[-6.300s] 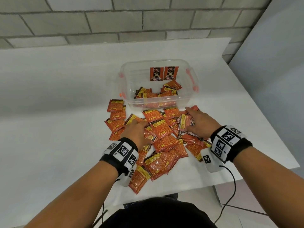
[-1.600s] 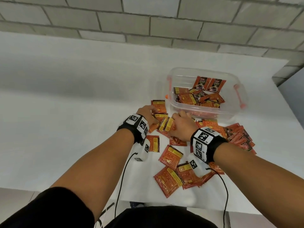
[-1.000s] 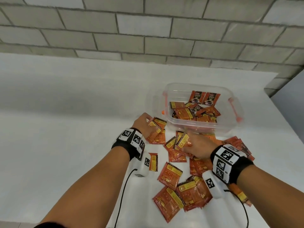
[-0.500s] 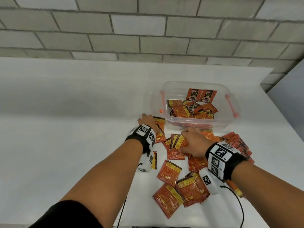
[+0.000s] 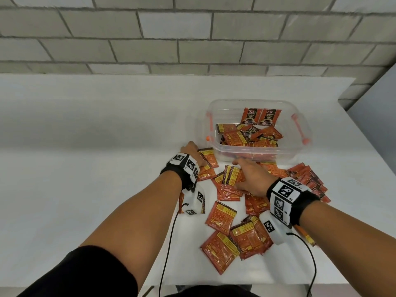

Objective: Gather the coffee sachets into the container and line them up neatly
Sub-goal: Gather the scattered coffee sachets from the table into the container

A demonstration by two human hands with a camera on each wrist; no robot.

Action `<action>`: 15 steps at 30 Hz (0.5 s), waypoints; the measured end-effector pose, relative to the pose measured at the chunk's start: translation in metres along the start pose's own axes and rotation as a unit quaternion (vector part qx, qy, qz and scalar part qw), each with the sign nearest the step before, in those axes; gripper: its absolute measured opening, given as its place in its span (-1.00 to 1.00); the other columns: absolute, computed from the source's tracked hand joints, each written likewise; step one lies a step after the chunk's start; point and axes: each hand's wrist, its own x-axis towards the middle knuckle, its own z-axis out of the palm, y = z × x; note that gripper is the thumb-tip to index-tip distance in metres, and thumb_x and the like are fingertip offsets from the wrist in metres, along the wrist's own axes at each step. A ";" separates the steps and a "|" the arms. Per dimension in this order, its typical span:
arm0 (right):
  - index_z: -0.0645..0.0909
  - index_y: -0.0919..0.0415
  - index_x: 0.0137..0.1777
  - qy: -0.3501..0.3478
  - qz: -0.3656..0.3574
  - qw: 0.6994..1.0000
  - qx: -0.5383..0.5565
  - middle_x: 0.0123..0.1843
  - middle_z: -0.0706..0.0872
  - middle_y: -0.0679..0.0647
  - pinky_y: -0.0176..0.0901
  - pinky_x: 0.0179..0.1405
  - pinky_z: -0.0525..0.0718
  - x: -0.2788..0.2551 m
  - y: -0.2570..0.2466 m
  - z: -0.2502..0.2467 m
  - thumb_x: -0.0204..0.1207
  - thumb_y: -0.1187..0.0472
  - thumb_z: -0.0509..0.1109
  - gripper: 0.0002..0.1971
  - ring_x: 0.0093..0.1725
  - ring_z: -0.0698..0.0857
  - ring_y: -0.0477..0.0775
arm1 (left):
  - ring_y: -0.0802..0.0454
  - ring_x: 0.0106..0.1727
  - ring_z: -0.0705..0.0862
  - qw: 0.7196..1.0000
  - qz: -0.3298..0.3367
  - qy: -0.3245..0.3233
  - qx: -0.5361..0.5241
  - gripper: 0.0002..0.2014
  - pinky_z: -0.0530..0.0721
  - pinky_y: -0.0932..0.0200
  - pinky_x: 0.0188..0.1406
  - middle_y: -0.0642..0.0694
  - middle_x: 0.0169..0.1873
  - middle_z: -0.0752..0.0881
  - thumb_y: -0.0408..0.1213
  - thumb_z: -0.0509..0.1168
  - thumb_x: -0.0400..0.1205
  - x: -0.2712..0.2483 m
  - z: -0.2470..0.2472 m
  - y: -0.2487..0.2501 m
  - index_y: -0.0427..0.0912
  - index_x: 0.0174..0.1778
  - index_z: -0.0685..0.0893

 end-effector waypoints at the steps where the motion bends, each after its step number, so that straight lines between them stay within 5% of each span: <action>1: 0.32 0.09 0.50 -0.004 -0.003 1.000 0.004 0.55 0.38 0.05 0.00 0.49 0.36 0.000 0.000 0.000 0.42 0.09 0.54 -0.32 0.48 0.42 0.09 | -0.14 0.19 0.64 1.000 0.004 0.009 -0.010 -0.39 0.62 0.10 0.01 -0.21 0.23 0.62 -0.26 0.53 0.45 0.000 -0.001 -0.003 -0.27 0.36 0.43; 5: 0.45 0.18 0.36 -0.025 0.009 0.999 0.020 0.35 0.54 0.09 -0.12 0.27 0.50 0.000 0.003 -0.002 0.46 0.08 0.51 -0.48 0.29 0.54 0.10 | -0.03 -0.03 0.56 0.995 0.031 0.061 -0.078 -0.56 0.49 0.20 -0.25 -0.14 0.07 0.59 -0.32 0.41 0.56 -0.009 -0.016 -0.015 -0.30 0.32 0.46; 9: 0.38 0.16 0.47 -0.025 0.026 0.996 0.084 0.38 0.59 0.09 -0.16 0.20 0.51 -0.007 0.011 -0.008 0.52 0.06 0.46 -0.43 0.28 0.58 0.11 | 0.01 -0.11 0.58 0.997 0.066 -0.009 -0.048 -0.55 0.52 0.25 -0.35 -0.08 0.05 0.58 -0.28 0.37 0.60 -0.021 -0.020 -0.025 -0.17 0.37 0.40; 15: 0.09 0.18 0.66 -0.023 0.043 0.995 0.082 0.64 0.27 0.14 -0.17 0.45 0.30 -0.013 0.018 -0.017 0.55 0.00 0.41 -0.21 0.59 0.30 0.12 | -0.16 0.28 0.58 0.984 0.073 -0.063 0.151 -0.35 0.58 0.01 0.21 -0.20 0.33 0.56 -0.09 0.40 0.57 -0.027 0.002 -0.019 -0.11 0.53 0.29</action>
